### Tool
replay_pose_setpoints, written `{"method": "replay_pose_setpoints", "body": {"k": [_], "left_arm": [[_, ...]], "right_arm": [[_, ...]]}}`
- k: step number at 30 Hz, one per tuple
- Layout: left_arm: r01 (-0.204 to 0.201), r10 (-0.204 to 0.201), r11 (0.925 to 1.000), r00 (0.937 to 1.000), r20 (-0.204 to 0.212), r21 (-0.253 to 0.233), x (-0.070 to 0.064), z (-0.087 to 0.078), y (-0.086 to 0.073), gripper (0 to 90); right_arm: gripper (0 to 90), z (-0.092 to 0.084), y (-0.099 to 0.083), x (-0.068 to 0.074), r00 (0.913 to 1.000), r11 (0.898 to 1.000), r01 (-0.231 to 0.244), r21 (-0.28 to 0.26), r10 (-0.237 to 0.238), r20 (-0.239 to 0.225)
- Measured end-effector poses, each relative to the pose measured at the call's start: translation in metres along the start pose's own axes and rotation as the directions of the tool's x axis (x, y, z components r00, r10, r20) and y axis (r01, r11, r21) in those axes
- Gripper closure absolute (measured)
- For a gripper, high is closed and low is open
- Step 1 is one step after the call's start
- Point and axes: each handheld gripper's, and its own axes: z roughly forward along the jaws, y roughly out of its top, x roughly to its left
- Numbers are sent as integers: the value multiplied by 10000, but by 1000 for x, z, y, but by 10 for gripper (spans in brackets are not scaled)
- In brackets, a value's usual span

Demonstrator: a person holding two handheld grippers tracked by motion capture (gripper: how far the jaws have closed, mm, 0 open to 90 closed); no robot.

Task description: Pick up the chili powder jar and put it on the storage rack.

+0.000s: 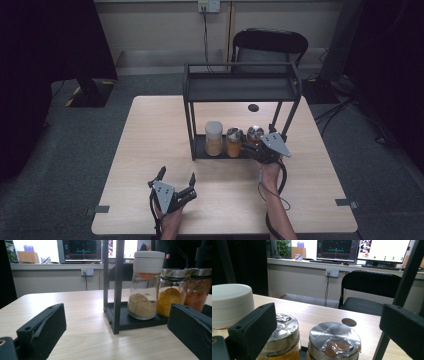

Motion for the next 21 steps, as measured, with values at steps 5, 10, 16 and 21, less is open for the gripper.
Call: {"method": "replay_pose_setpoints", "body": {"k": [5,10,16,21], "left_arm": [[8,-8,10000,10000,-4,11,0,0,0,15],[3,-3,10000,10000,-2,-10,0,0,0,15],[-2,2,10000,10000,-21,-2,0,0,0,15],[3,-3,10000,10000,-20,0,0,0,0,15]], "right_arm": [[1,-4,0,-1,10000,9999,-88,-70,88,-6],[1,-6,0,-2,9998,9997,-219,-129,219,-10],[1,-10,0,-2,9996,9993,-279,-232,278,-46],[1,-13,0,-3,9992,9988,-388,-290,387,-66]]}}
